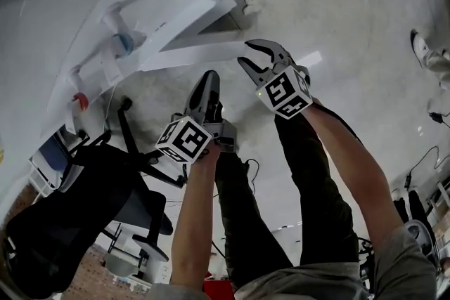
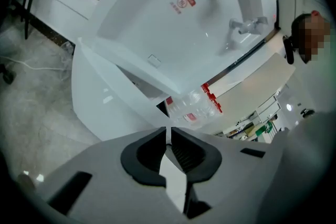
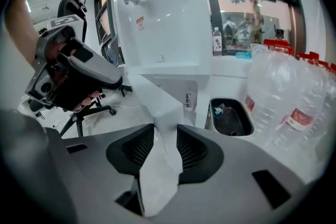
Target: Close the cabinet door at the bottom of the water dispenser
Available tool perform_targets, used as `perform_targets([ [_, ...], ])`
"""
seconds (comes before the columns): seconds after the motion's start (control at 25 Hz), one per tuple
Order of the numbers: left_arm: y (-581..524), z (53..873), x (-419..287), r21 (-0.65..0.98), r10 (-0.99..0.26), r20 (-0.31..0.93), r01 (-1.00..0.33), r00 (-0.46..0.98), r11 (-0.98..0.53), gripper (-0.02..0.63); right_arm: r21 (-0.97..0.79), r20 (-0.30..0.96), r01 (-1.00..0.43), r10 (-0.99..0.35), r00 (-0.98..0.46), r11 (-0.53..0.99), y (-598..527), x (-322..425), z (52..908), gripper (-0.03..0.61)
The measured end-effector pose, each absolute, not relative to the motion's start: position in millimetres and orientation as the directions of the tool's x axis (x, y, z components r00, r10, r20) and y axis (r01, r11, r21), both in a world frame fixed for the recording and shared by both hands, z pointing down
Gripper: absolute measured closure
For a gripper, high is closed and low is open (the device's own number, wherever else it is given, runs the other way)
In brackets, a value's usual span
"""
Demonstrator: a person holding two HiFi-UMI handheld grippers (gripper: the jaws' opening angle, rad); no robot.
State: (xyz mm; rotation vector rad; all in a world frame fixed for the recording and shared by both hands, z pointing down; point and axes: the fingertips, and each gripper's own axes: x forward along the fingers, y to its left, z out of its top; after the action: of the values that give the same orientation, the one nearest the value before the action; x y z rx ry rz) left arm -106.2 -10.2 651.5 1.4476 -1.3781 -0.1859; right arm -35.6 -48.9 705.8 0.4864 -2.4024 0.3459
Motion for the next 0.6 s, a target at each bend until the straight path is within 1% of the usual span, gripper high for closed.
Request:
perform_targets([
  [0.12, -15.0, 644.1, -103.9, 0.694, -0.79, 0.528, -0.694, 0.313, 0.189, 0.598, -0.118, 0.645, -0.421, -0.253, -0.721, 0.899, -61.5, -35.6, 706.3, 0.439],
  [0.24, -18.3, 638.3, -101.7, 0.655, -0.789, 0.527, -0.743, 0.316, 0.139, 0.604, -0.114, 0.638, -0.411, -0.251, -0.728, 0.905, -72.9, -38.3, 705.6, 0.439],
  [0.6, -24.5, 635.8, -104.1, 0.644, -0.804, 0.525, -0.748, 0.28, 0.16, 0.606, -0.09, 0.631, -0.358, -0.225, -0.742, 0.93, -112.3, -47.4, 704.6, 0.439],
])
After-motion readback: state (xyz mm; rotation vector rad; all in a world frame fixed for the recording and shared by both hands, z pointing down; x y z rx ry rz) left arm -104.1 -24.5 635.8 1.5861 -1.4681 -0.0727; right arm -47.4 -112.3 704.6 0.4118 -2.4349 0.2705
